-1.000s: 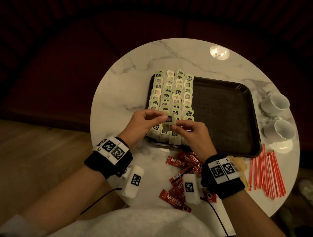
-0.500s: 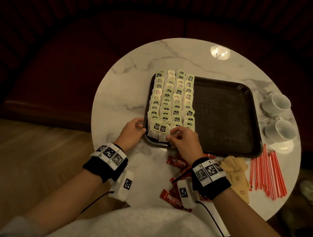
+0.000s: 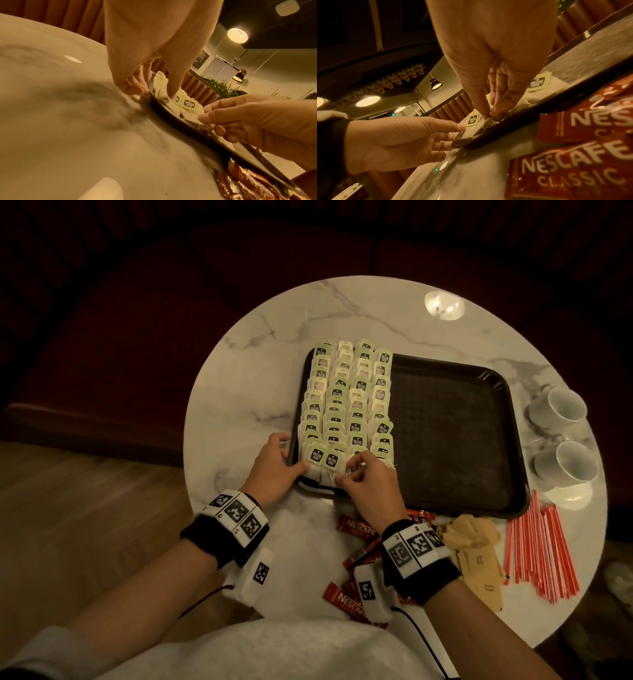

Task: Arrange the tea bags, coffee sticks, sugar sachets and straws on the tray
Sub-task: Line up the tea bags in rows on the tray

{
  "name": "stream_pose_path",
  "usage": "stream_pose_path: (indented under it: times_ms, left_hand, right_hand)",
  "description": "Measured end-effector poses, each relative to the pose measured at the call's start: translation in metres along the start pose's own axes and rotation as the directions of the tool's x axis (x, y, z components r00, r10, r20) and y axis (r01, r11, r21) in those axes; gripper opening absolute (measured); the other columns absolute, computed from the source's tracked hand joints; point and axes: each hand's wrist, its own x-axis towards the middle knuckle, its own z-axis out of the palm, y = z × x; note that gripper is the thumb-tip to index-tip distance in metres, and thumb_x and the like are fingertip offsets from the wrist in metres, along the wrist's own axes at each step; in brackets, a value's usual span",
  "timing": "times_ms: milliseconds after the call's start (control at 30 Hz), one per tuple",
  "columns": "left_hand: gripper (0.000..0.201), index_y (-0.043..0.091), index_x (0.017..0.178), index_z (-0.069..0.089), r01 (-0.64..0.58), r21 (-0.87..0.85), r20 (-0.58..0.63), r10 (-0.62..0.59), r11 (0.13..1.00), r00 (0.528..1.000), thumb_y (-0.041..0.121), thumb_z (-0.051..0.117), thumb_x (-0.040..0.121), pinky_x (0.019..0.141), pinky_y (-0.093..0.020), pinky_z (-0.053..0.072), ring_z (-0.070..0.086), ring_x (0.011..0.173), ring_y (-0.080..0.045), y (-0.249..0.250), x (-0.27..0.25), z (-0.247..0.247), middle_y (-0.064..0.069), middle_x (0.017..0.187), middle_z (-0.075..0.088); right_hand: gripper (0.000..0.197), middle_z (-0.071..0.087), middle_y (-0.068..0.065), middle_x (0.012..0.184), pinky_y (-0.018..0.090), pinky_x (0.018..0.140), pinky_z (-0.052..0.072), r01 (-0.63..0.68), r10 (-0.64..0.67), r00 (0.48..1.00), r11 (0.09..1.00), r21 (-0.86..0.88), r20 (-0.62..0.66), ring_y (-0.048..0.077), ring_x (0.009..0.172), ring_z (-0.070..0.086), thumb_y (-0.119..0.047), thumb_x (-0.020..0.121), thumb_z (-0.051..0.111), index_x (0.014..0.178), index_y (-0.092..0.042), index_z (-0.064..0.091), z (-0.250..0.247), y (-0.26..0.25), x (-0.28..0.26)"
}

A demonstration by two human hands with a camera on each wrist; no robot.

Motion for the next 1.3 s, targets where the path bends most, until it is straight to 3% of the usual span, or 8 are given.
stream_pose_path:
  times_ms: [167, 367, 500, 667, 867, 1000, 1133, 1300]
  left_hand:
    - [0.064, 0.014, 0.139, 0.036, -0.014, 0.055, -0.003, 0.014, 0.998, 1.0, 0.017, 0.071, 0.086, 0.074, -0.022, 0.04, 0.054, 0.088, -0.015, -0.003, -0.001, 0.0, 0.003, 0.097, 0.052]
    - [0.064, 0.028, 0.139, 0.042, -0.129, 0.109, 0.01, 0.129, 0.986, 0.992, 0.015, 0.072, 0.084, 0.103, -0.03, 0.039, 0.047, 0.111, -0.018, -0.003, -0.002, 0.0, -0.004, 0.122, 0.039]
    - [0.051, 0.036, 0.134, 0.053, -0.253, 0.342, 0.061, 0.248, 0.905, 0.967, 0.022, 0.067, 0.088, 0.109, -0.031, 0.024, 0.028, 0.124, -0.026, -0.002, -0.007, -0.001, -0.007, 0.137, 0.029]
    - [0.05, 0.037, 0.136, 0.052, -0.269, 0.472, 0.106, 0.248, 0.84, 0.963, 0.029, 0.066, 0.088, 0.112, -0.038, 0.024, 0.023, 0.129, -0.03, -0.006, -0.01, 0.001, -0.009, 0.145, 0.025]
    - [0.058, 0.03, 0.141, 0.045, -0.22, 0.348, 0.128, 0.186, 0.911, 0.974, 0.022, 0.067, 0.088, 0.114, -0.037, 0.025, 0.026, 0.133, -0.029, -0.003, -0.013, -0.002, -0.008, 0.144, 0.024]
    - [0.074, 0.025, 0.151, 0.024, -0.175, 0.183, 0.121, 0.155, 0.967, 0.981, 0.02, 0.066, 0.09, 0.108, -0.024, 0.025, 0.036, 0.128, -0.016, 0.001, -0.014, -0.003, -0.007, 0.14, 0.032]
    - [0.075, 0.022, 0.152, 0.022, -0.162, 0.167, 0.11, 0.145, 0.973, 0.983, 0.02, 0.065, 0.091, 0.104, -0.02, 0.025, 0.039, 0.129, -0.017, 0.005, -0.016, -0.004, -0.008, 0.139, 0.037]
    - [0.073, 0.024, 0.15, 0.026, -0.156, 0.142, 0.101, 0.143, 0.977, 0.985, 0.022, 0.067, 0.089, 0.112, -0.038, 0.034, 0.044, 0.127, -0.022, 0.005, -0.018, -0.006, -0.009, 0.135, 0.041]
  right_hand:
    - [0.022, 0.068, 0.005, 0.076, 0.019, 0.065, 0.047, 0.001, -0.001, 1.0, 1.0, 0.018, 0.012, 0.011, 0.07, 0.063, -0.017, 0.087, 0.072, 0.098, -0.02, 0.054, 0.001, -0.001, 0.0]
    - [0.029, 0.061, -0.002, 0.07, 0.02, 0.063, 0.047, 0.049, -0.049, 0.999, 0.999, -0.01, 0.001, 0.005, 0.063, 0.055, -0.015, 0.088, 0.07, 0.109, -0.023, 0.05, 0.002, 0.0, -0.002]
    - [0.037, 0.06, 0.001, 0.074, 0.024, 0.069, 0.049, 0.124, -0.123, 0.992, 0.988, -0.09, 0.018, 0.008, 0.065, 0.054, -0.017, 0.09, 0.069, 0.124, -0.028, 0.058, 0.002, 0.0, -0.002]
    - [0.043, 0.057, -0.003, 0.079, 0.024, 0.076, 0.049, 0.13, -0.127, 0.991, 0.983, -0.127, 0.032, 0.008, 0.071, 0.052, -0.02, 0.089, 0.07, 0.131, -0.025, 0.06, 0.0, 0.001, 0.0]
    - [0.042, 0.046, -0.002, 0.132, 0.029, 0.103, 0.043, 0.069, -0.074, 0.977, 0.997, -0.036, -0.199, 0.013, 0.12, 0.048, -0.018, 0.093, 0.065, 0.133, -0.027, 0.055, -0.029, 0.015, 0.004]
    - [0.056, 0.041, 0.004, 0.15, 0.037, 0.113, 0.038, -0.082, 0.095, 0.981, 0.993, 0.08, -0.167, 0.019, 0.135, 0.044, -0.018, 0.097, 0.059, 0.149, -0.02, 0.039, -0.045, 0.028, 0.011]
    - [0.055, 0.048, -0.001, 0.146, 0.032, 0.113, 0.034, -0.135, 0.165, 0.983, 0.946, 0.294, -0.083, 0.011, 0.131, 0.045, -0.015, 0.099, 0.054, 0.151, -0.017, 0.036, -0.036, 0.03, 0.015]
    - [0.051, 0.059, -0.007, 0.135, 0.041, 0.111, 0.042, -0.13, 0.153, 0.987, 0.936, 0.326, -0.043, 0.014, 0.124, 0.055, -0.013, 0.097, 0.054, 0.146, -0.024, 0.045, -0.027, 0.034, 0.019]
